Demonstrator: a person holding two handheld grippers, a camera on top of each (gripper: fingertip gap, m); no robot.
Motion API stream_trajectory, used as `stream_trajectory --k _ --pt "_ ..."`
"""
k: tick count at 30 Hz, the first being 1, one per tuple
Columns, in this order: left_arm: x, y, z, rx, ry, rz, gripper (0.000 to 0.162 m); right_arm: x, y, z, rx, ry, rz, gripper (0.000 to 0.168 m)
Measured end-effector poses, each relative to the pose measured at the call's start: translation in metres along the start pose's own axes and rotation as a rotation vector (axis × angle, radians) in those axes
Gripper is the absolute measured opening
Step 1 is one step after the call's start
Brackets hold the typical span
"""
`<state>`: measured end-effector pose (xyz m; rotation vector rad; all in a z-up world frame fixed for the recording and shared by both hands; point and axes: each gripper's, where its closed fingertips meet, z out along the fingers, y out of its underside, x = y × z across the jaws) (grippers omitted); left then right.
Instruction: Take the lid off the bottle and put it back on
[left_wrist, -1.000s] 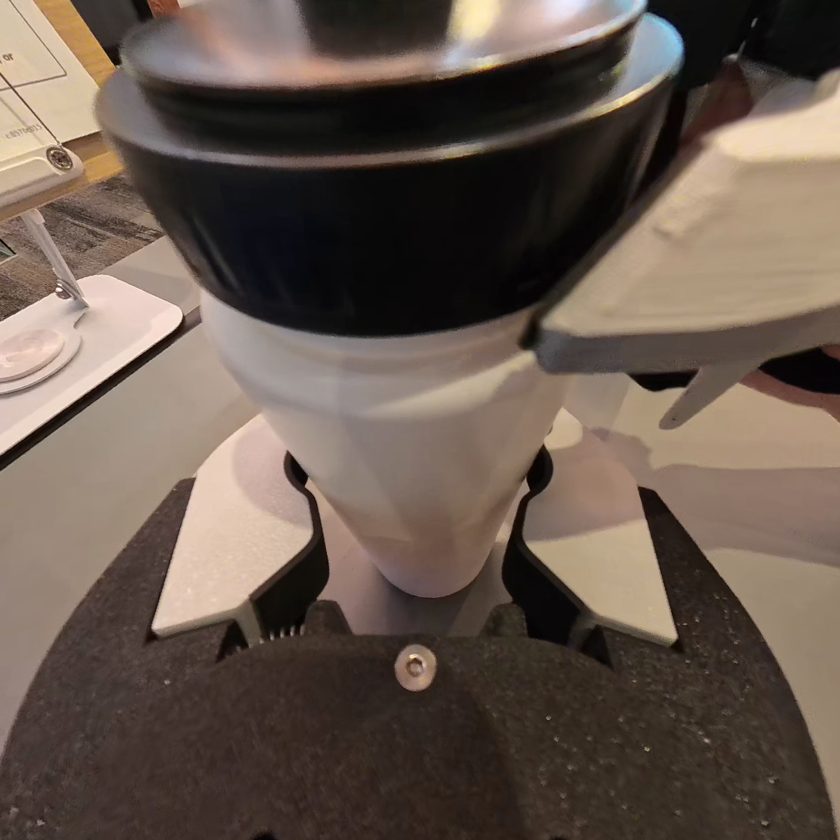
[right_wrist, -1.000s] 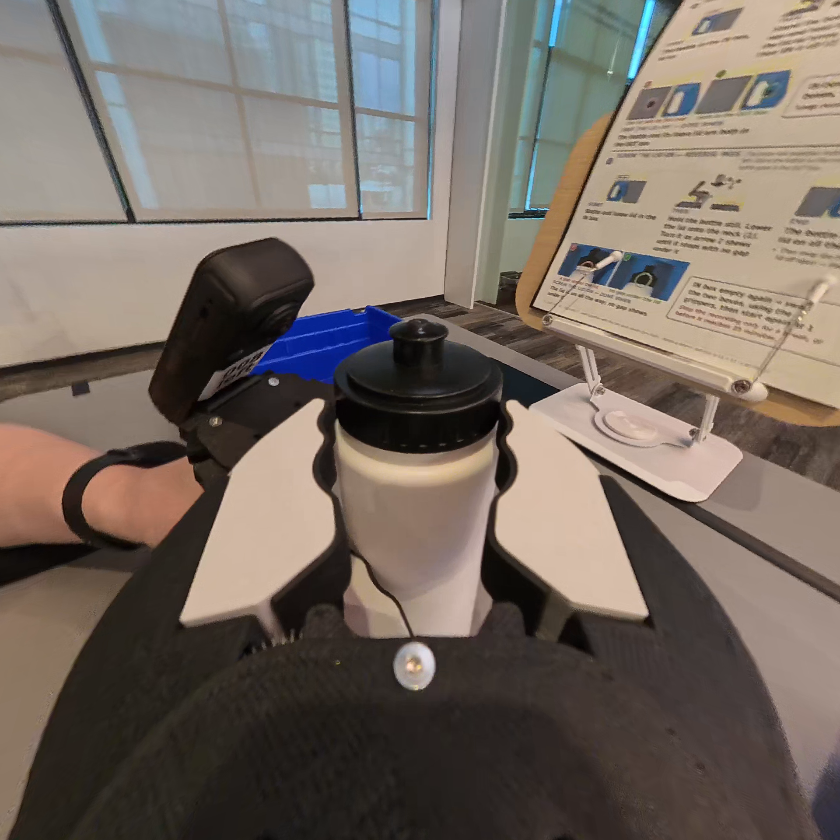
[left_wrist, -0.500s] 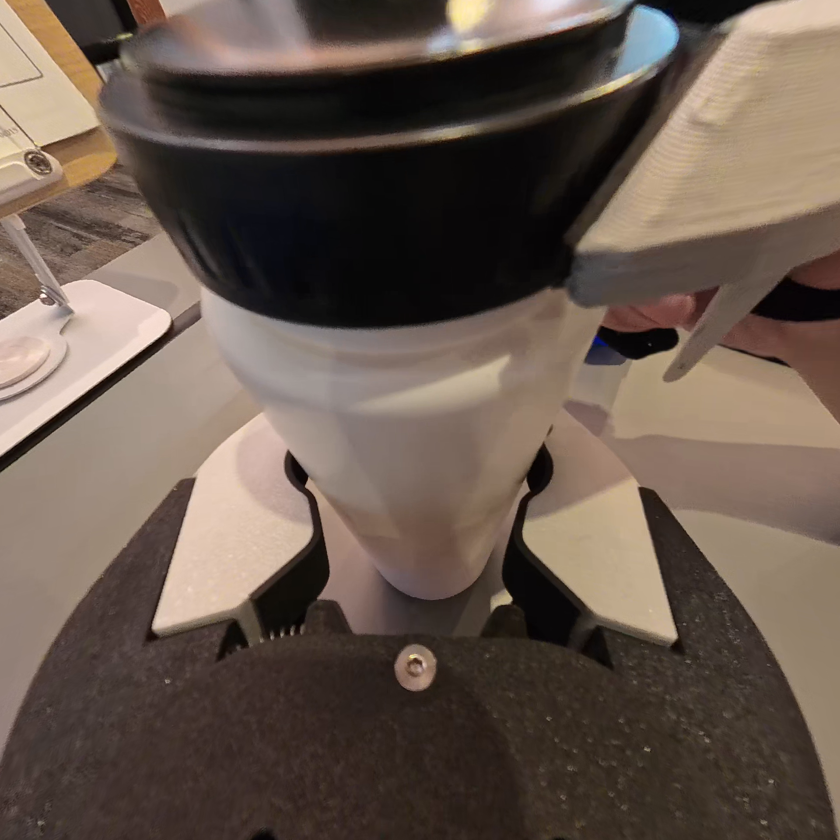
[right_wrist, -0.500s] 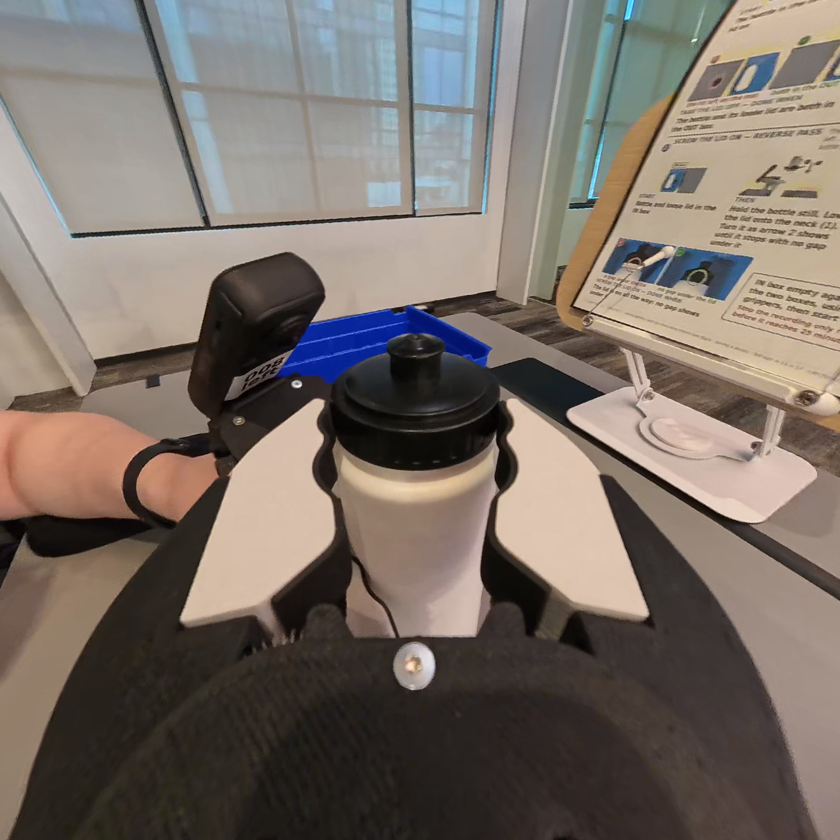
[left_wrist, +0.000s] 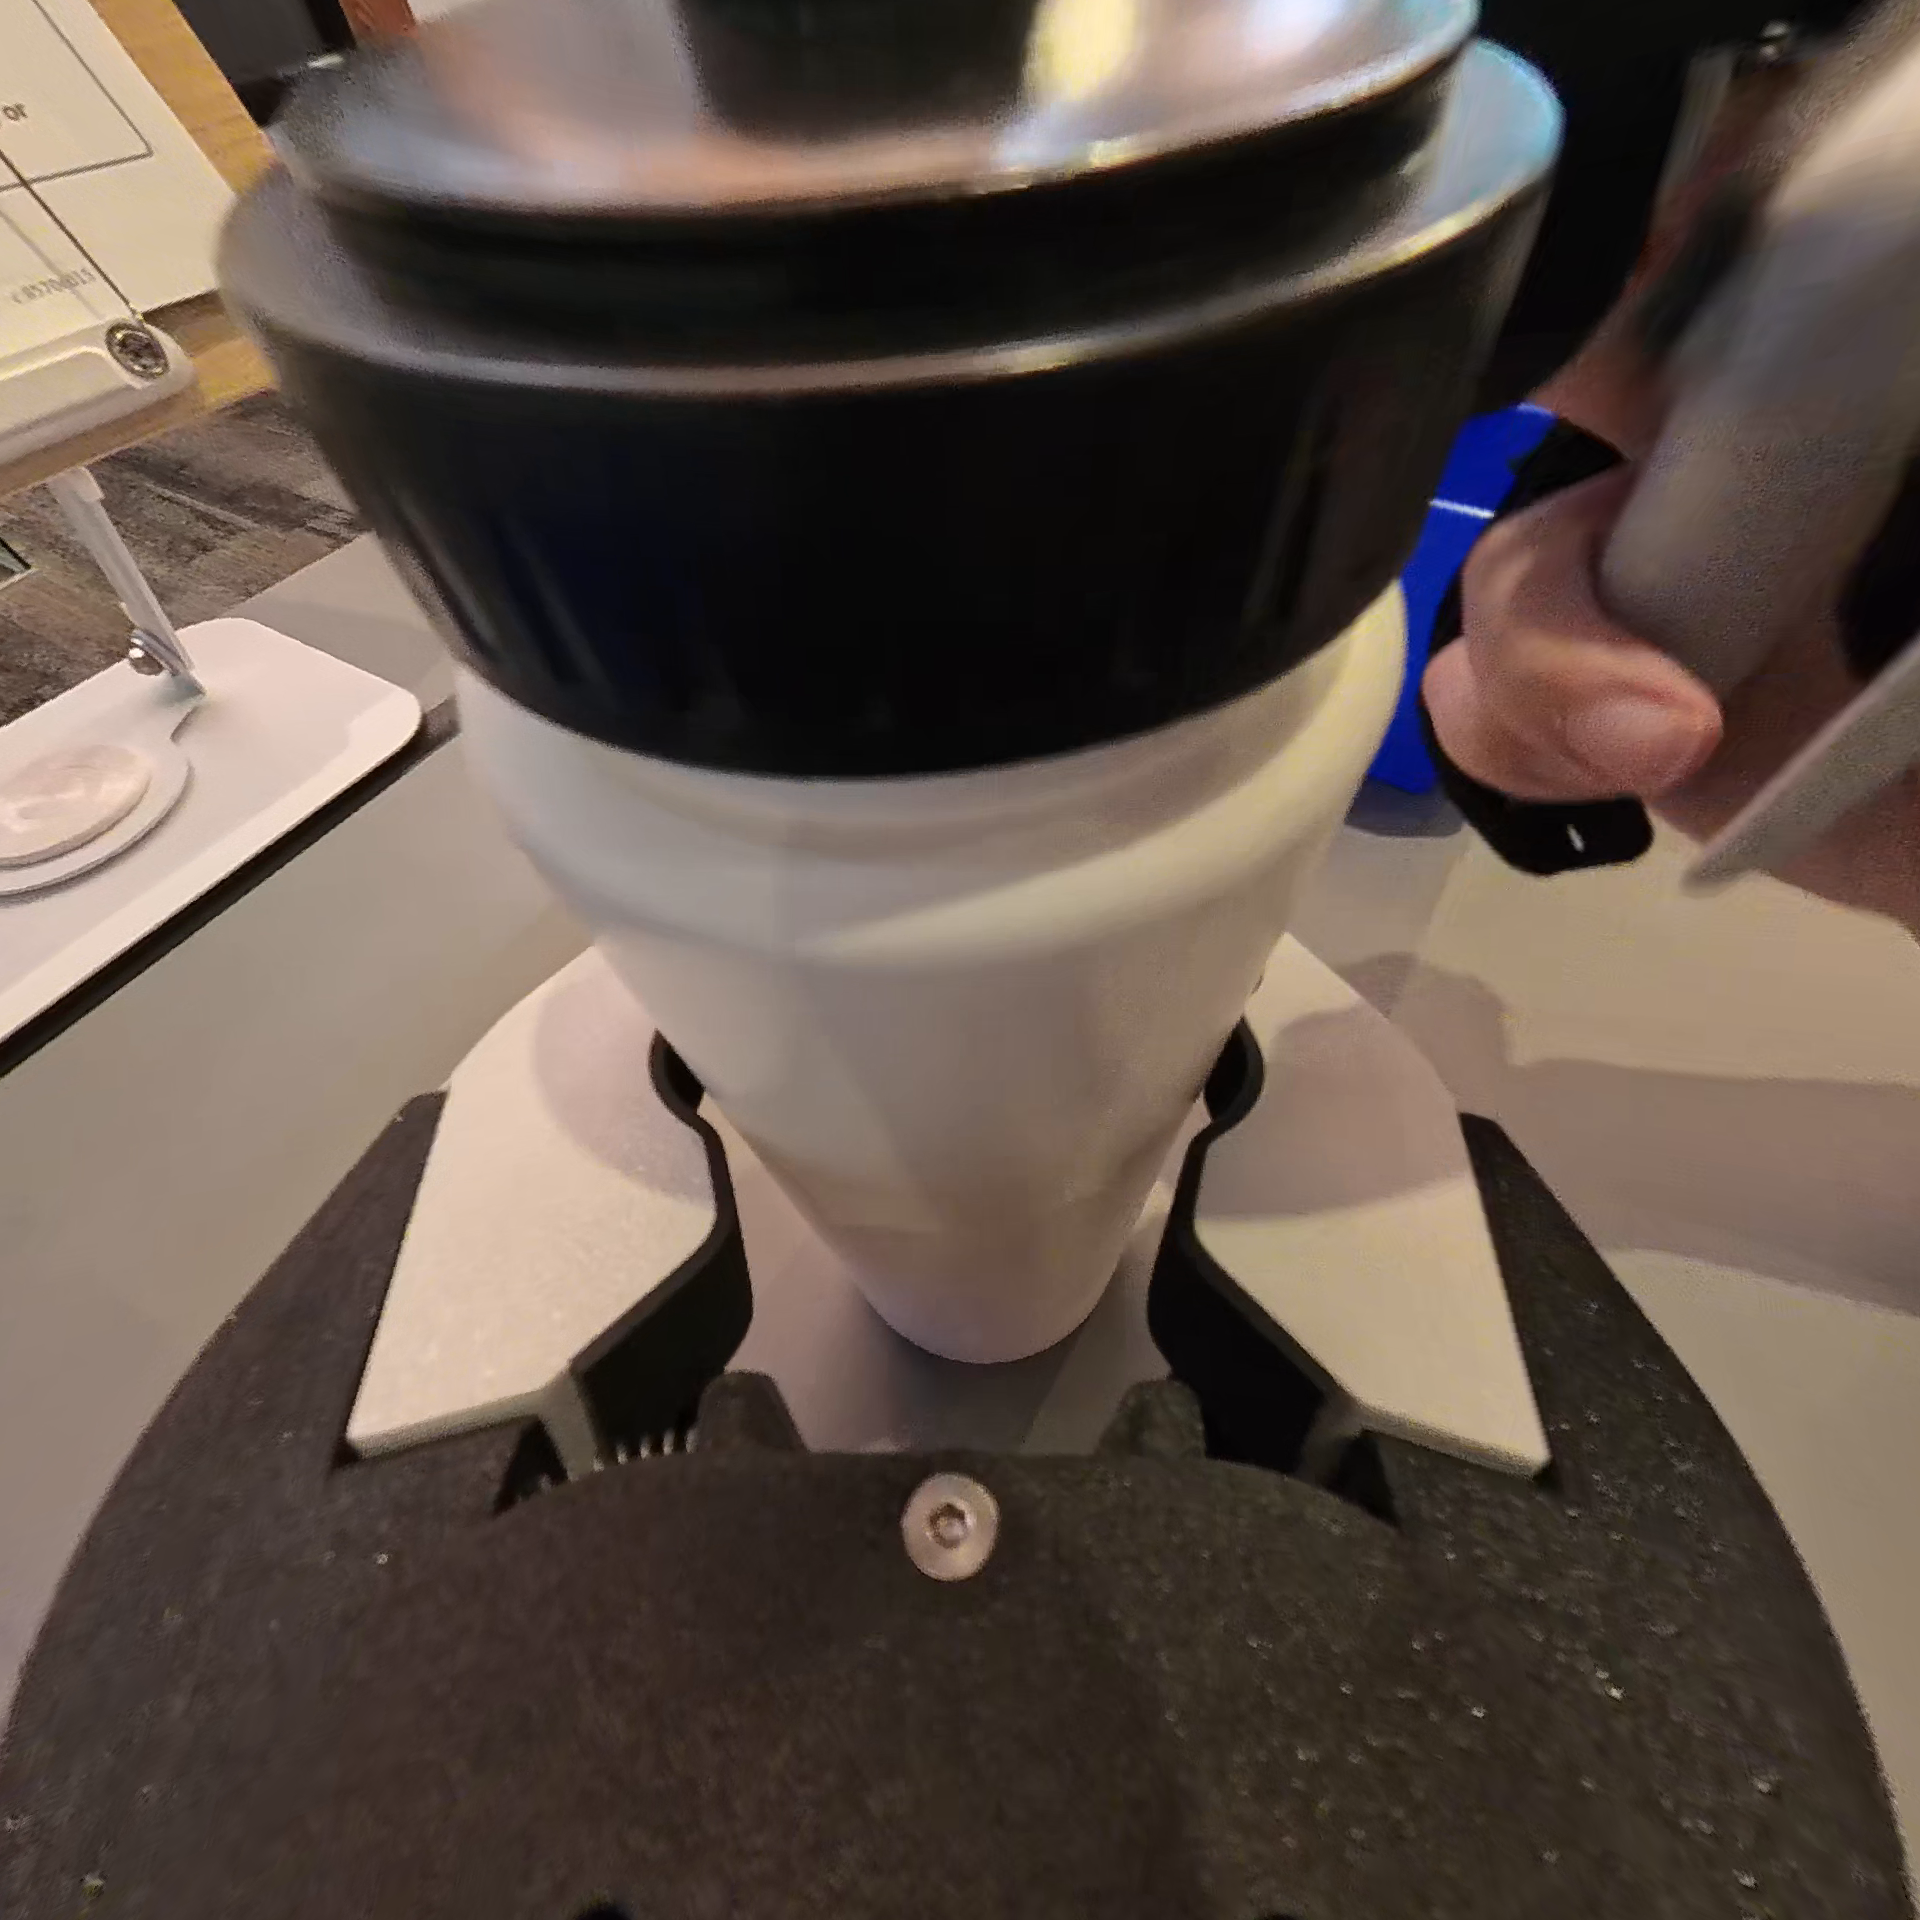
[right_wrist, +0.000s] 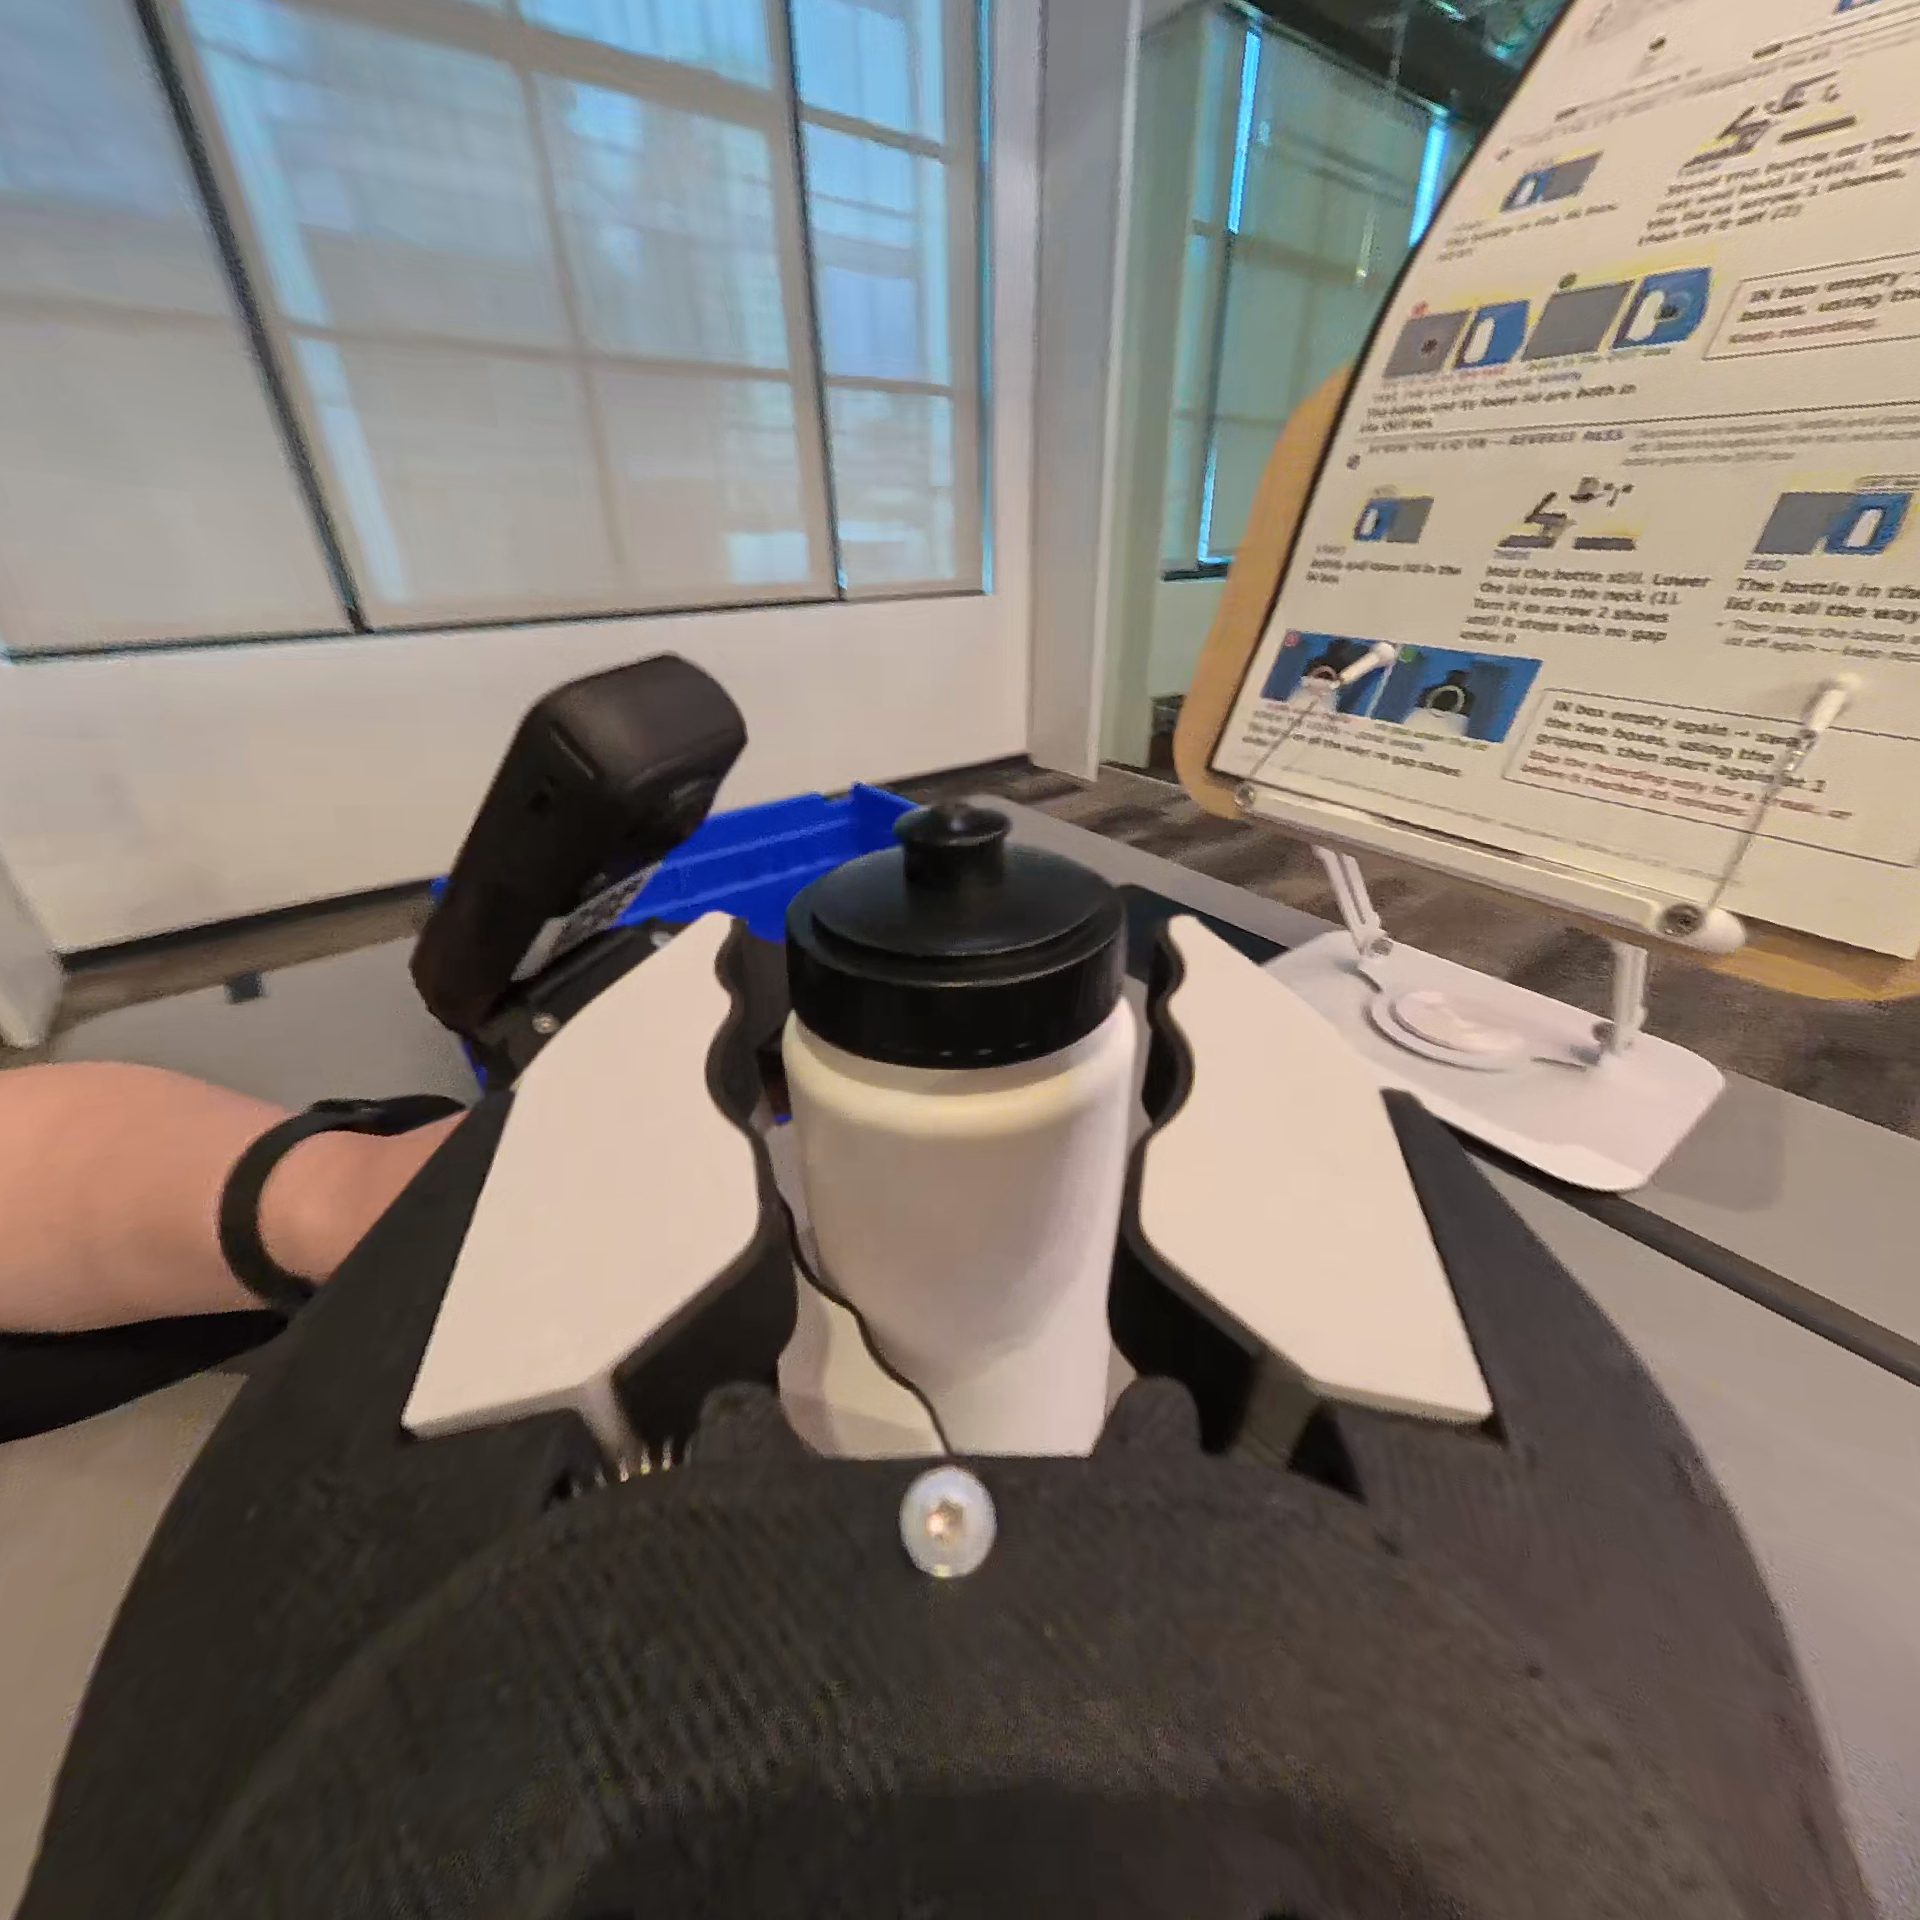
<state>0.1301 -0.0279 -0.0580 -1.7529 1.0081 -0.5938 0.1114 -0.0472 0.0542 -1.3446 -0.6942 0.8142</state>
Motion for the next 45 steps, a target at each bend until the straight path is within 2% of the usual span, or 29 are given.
stream_trajectory --k 2,5,8,10,12,15,20,23,25,31,36,41,45 --pt "0.002 0.000 0.000 0.003 0.015 0.006 0.097 0.001 -0.006 -0.004 0.021 -0.083 0.020 0.075" --pt "0.006 -0.001 0.001 0.005 0.031 0.018 0.097 -0.002 0.000 -0.002 -0.037 -0.181 0.039 0.080" --pt "0.008 -0.001 0.002 0.007 0.036 0.023 0.097 -0.005 0.005 0.003 -0.058 -0.194 0.005 0.079" --pt "0.007 -0.001 0.001 0.005 0.037 0.022 0.097 -0.002 0.008 0.005 -0.071 -0.158 -0.012 0.068" --pt "0.007 -0.001 0.001 0.004 0.033 0.019 0.097 -0.002 0.008 0.005 -0.080 -0.144 -0.001 0.068" --pt "0.005 -0.001 0.001 -0.001 0.011 0.010 0.097 -0.002 0.008 0.007 -0.077 -0.051 -0.018 0.068" --pt "0.001 0.000 0.000 -0.007 -0.029 -0.005 0.097 -0.001 0.008 0.008 0.019 0.248 -0.007 0.068" --pt "0.000 0.001 -0.001 -0.009 -0.031 -0.008 0.097 -0.002 0.009 0.010 -0.002 0.308 -0.070 0.068" --pt "0.000 0.001 -0.002 -0.009 -0.025 -0.010 0.097 -0.003 0.009 0.009 -0.012 0.253 -0.081 0.068" --pt "0.007 -0.001 0.001 -0.003 0.032 0.015 0.097 -0.004 -0.001 -0.002 -0.036 -0.082 -0.019 0.075" --pt "0.015 -0.002 0.002 0.005 0.072 0.038 0.097 -0.004 0.015 0.001 -0.158 -0.188 -0.043 0.070" --pt "0.011 -0.001 0.002 0.004 0.053 0.024 0.097 -0.003 0.015 0.005 -0.139 -0.088 -0.074 0.070" --pt "0.005 0.000 0.001 -0.003 0.005 0.005 0.097 0.000 0.016 0.010 -0.102 0.114 -0.042 0.070"
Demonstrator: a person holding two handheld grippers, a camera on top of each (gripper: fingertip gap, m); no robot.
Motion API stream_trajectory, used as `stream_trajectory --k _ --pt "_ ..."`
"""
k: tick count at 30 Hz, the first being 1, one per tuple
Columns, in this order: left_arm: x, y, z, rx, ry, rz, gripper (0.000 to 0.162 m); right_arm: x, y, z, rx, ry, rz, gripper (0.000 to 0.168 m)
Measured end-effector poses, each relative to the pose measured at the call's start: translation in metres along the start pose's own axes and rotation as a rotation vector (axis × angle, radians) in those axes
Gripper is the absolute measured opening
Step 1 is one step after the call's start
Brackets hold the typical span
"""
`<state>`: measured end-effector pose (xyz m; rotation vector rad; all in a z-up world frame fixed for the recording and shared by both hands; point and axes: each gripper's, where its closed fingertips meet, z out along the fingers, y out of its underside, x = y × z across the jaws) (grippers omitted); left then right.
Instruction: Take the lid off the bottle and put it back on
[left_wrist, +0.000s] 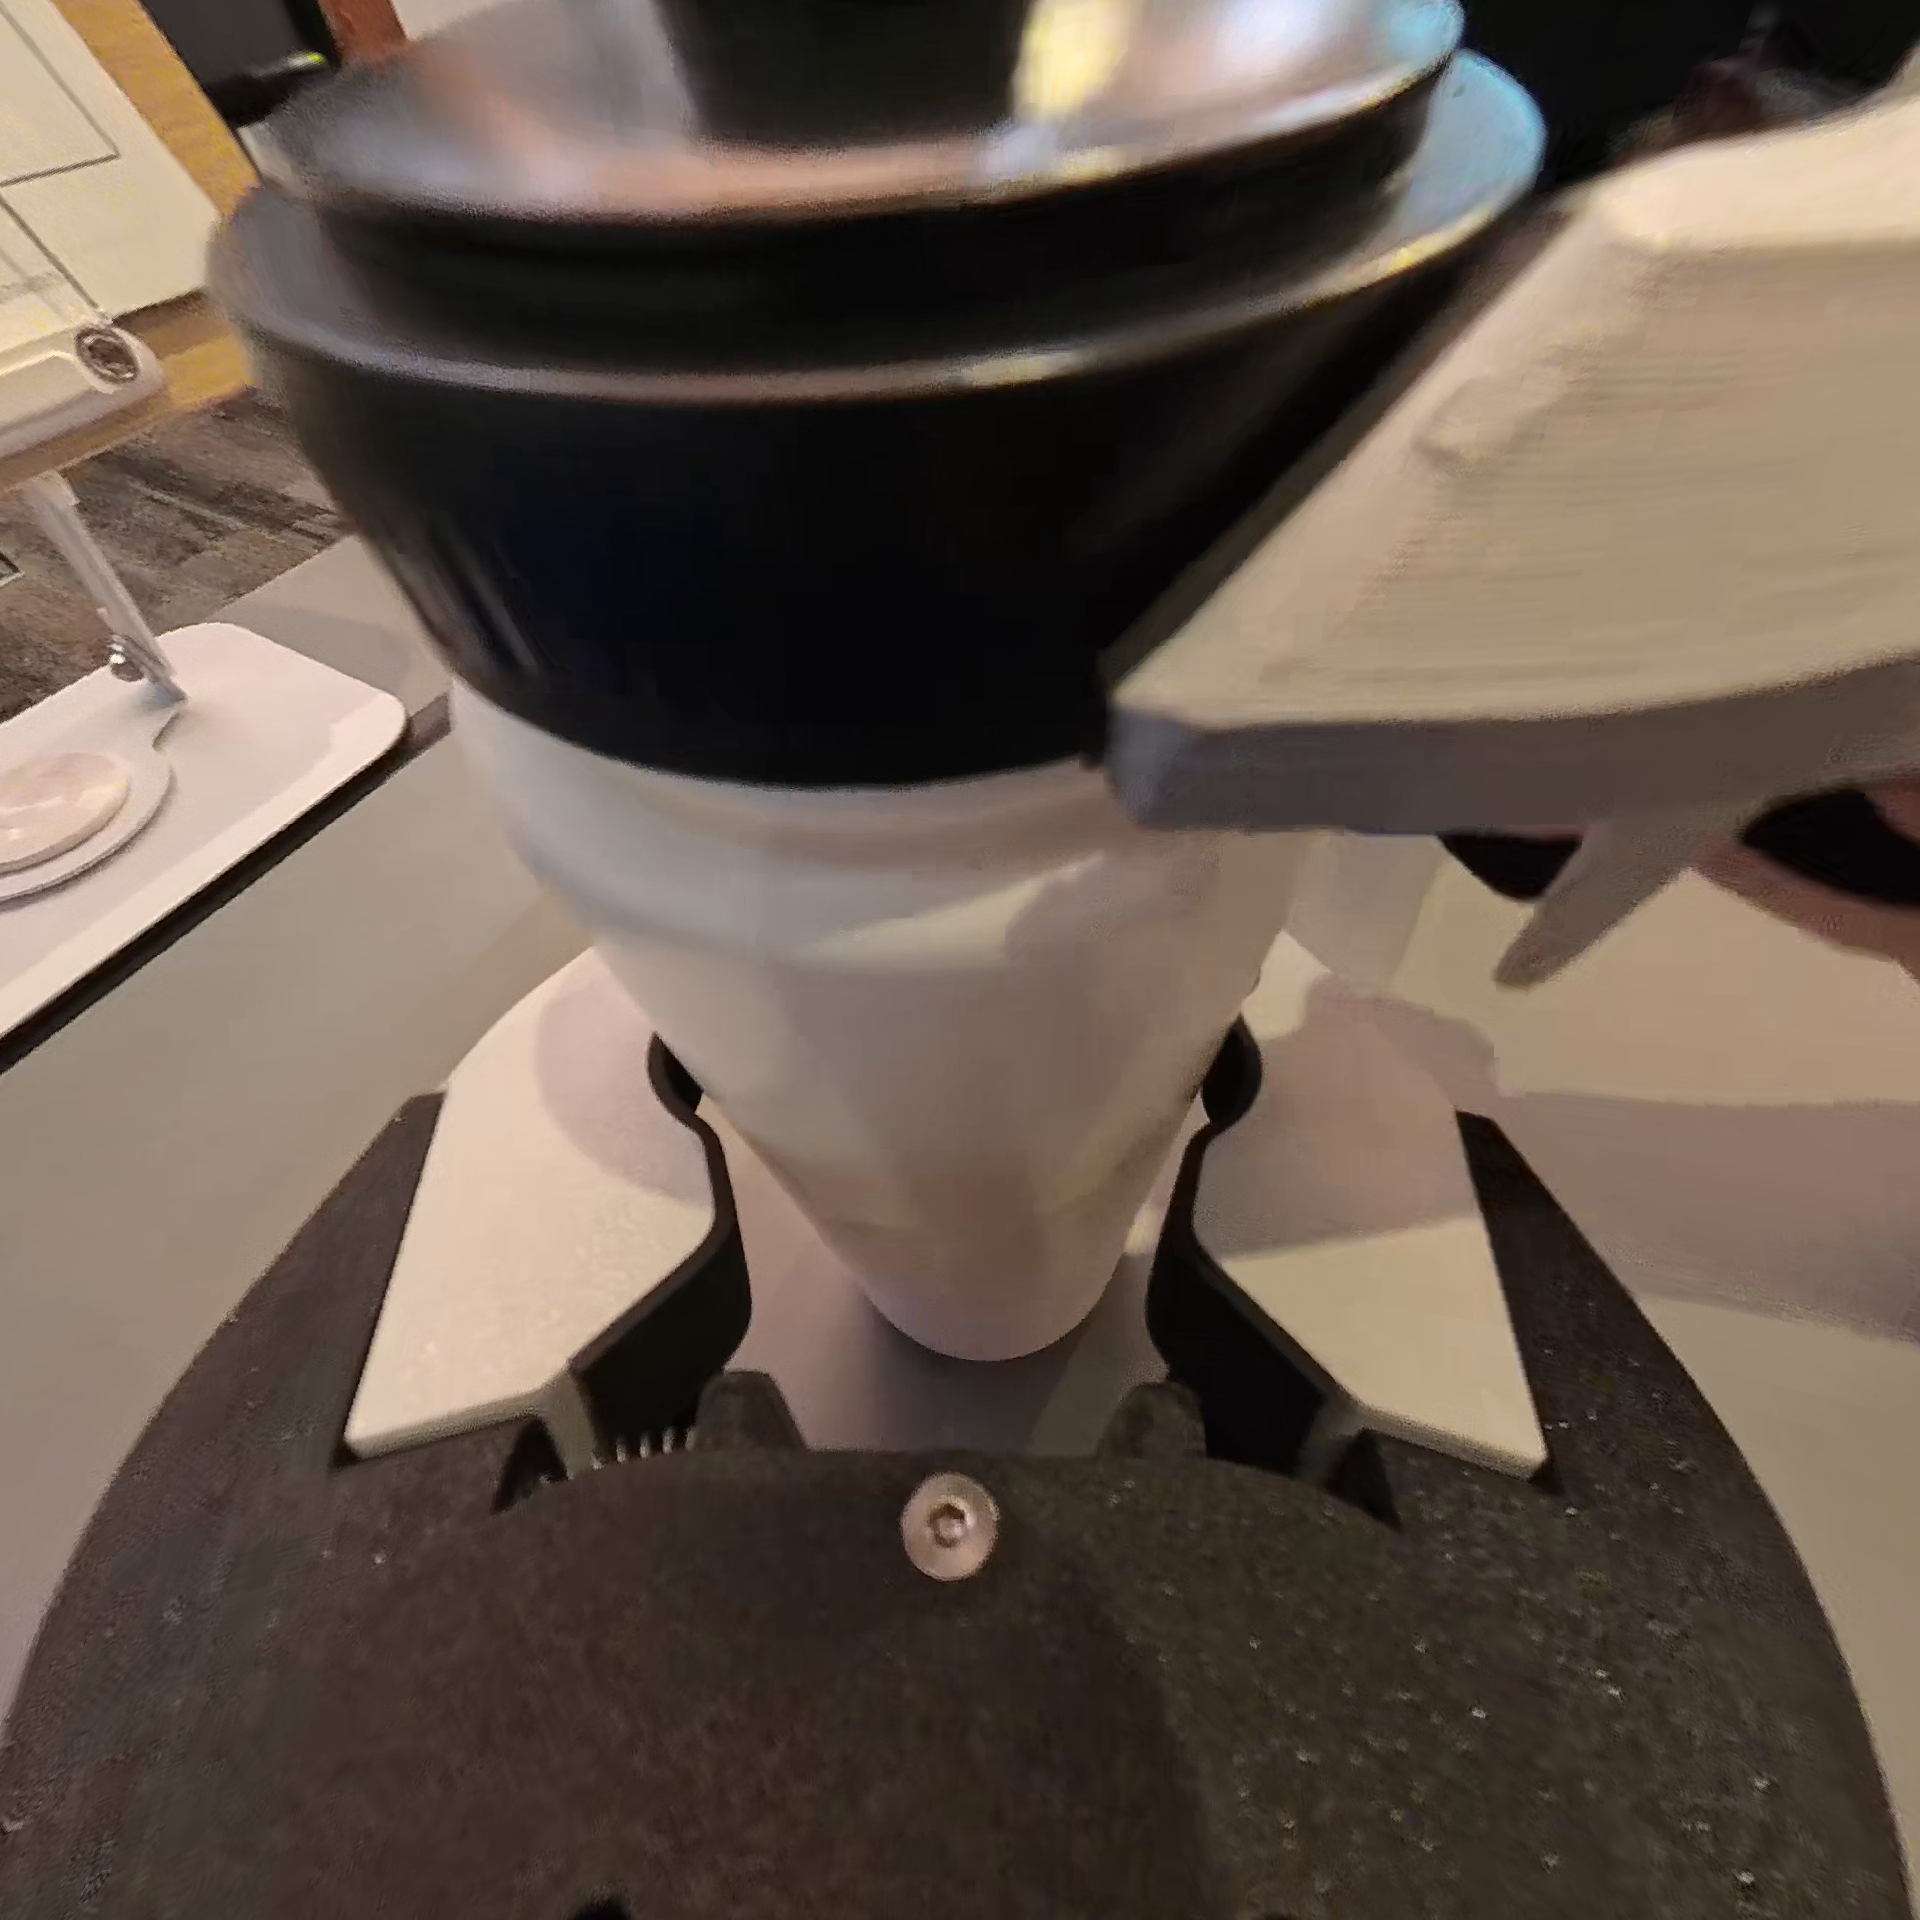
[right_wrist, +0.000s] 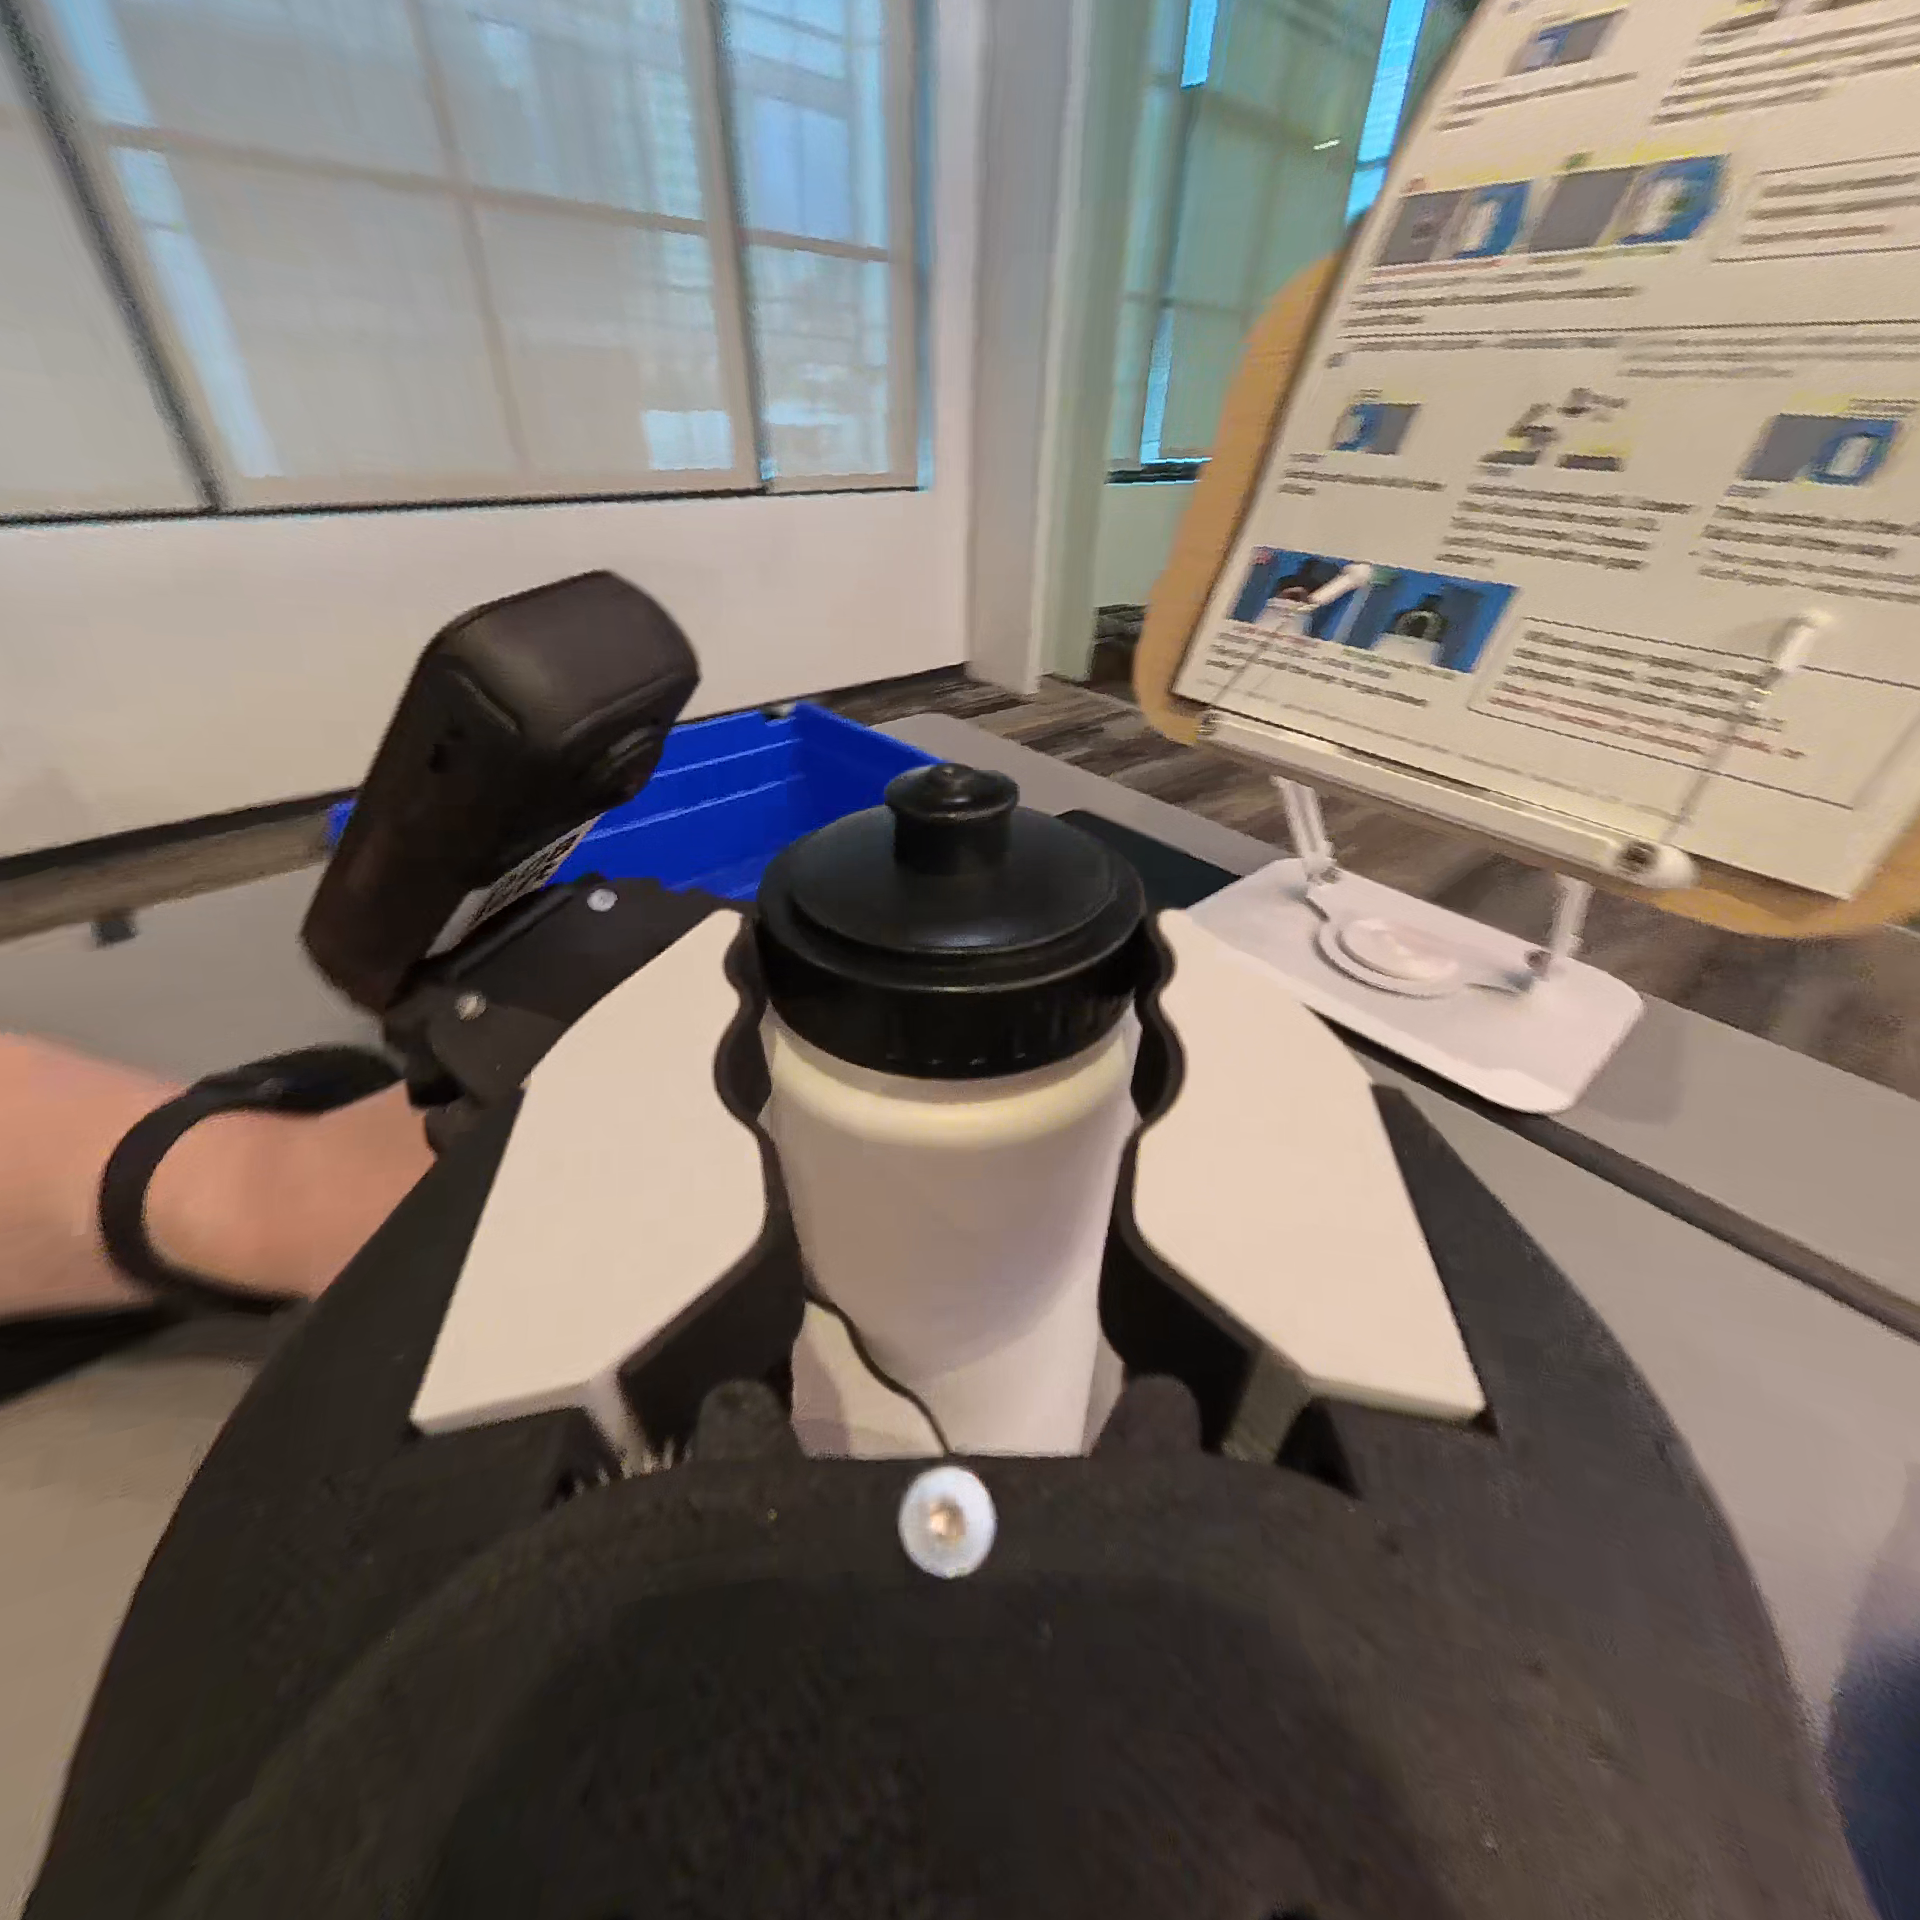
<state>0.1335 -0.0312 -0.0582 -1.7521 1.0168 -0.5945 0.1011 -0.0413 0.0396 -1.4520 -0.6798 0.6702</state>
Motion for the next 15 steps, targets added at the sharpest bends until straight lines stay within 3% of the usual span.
stream_trajectory --k 5,15 --pt "-0.002 0.001 -0.001 -0.003 -0.016 -0.006 0.097 0.000 0.000 0.002 0.023 0.219 -0.065 0.071" --pt "0.005 -0.001 0.001 -0.003 0.042 0.019 0.097 0.008 -0.021 -0.017 0.112 -0.217 0.126 0.077"
